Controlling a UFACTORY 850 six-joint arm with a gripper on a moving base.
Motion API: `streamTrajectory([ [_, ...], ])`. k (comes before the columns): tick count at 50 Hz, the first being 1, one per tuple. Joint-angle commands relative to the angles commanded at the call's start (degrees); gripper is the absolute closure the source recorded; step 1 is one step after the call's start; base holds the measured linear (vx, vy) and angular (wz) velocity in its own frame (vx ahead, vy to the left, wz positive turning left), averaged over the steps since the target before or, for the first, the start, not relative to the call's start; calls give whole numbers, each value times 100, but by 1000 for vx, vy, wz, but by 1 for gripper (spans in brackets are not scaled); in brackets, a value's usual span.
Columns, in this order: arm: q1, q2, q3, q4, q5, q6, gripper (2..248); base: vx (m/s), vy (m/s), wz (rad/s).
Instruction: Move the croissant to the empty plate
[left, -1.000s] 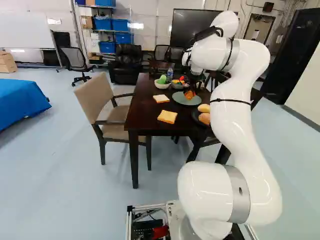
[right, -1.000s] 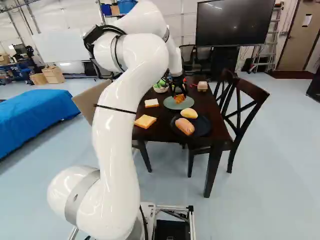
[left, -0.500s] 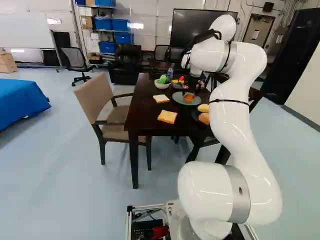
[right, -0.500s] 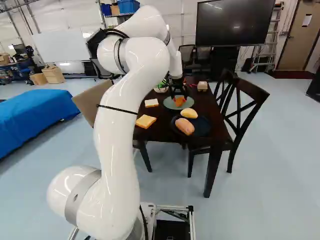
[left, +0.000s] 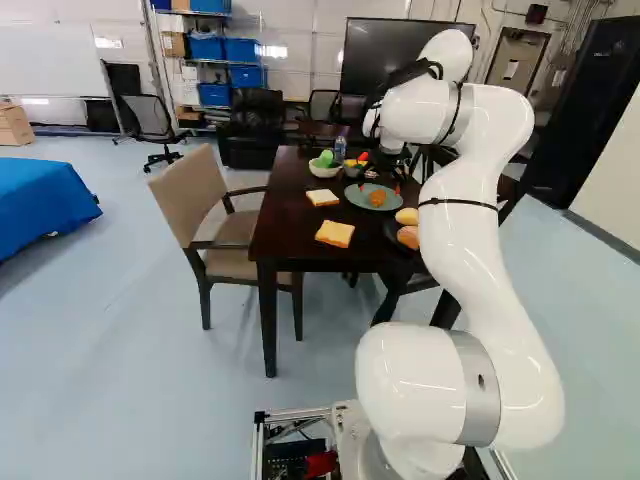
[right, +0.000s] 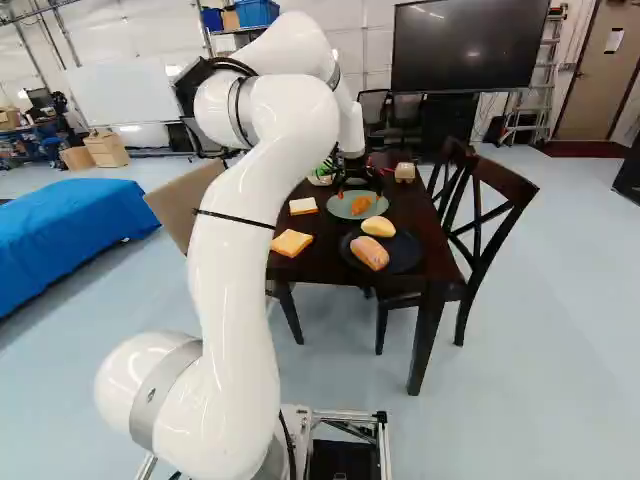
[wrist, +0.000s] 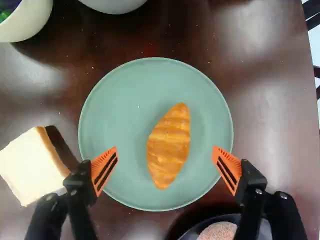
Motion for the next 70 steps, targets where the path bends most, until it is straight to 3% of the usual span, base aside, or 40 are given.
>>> streamTrajectory([
  [70, 0, 893, 182, 0, -517, 0, 3, 0, 0, 0],
])
